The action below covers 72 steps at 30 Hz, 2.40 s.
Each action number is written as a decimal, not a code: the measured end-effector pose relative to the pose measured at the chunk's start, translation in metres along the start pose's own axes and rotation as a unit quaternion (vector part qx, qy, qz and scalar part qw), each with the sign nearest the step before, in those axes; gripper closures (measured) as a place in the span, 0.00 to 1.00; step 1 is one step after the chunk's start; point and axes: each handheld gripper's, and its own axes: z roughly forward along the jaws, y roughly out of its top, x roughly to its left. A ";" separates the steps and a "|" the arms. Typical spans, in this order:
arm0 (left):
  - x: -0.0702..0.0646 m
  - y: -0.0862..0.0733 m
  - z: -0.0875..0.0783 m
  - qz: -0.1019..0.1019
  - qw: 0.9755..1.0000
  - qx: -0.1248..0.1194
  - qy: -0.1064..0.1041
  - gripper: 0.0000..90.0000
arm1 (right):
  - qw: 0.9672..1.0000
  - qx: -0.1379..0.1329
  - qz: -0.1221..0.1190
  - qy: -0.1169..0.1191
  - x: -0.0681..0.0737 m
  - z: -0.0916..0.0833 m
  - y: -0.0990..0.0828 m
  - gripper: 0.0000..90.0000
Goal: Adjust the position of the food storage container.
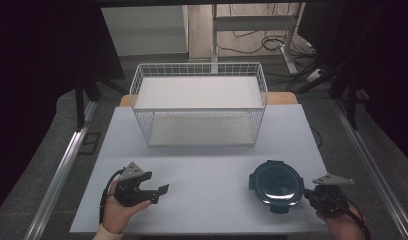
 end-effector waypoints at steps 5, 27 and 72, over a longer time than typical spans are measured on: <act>0.000 0.000 0.001 0.002 1.000 0.001 0.000 0.23 | 1.000 -0.003 -0.005 0.014 0.017 0.007 0.009 1.00; 0.000 0.001 -0.003 -0.005 1.000 -0.007 -0.003 0.23 | 0.997 -0.004 -0.055 0.048 0.078 0.031 0.050 1.00; 0.003 0.000 -0.004 -0.011 1.000 -0.009 0.003 0.23 | 0.985 -0.034 -0.097 0.138 0.148 0.062 0.092 1.00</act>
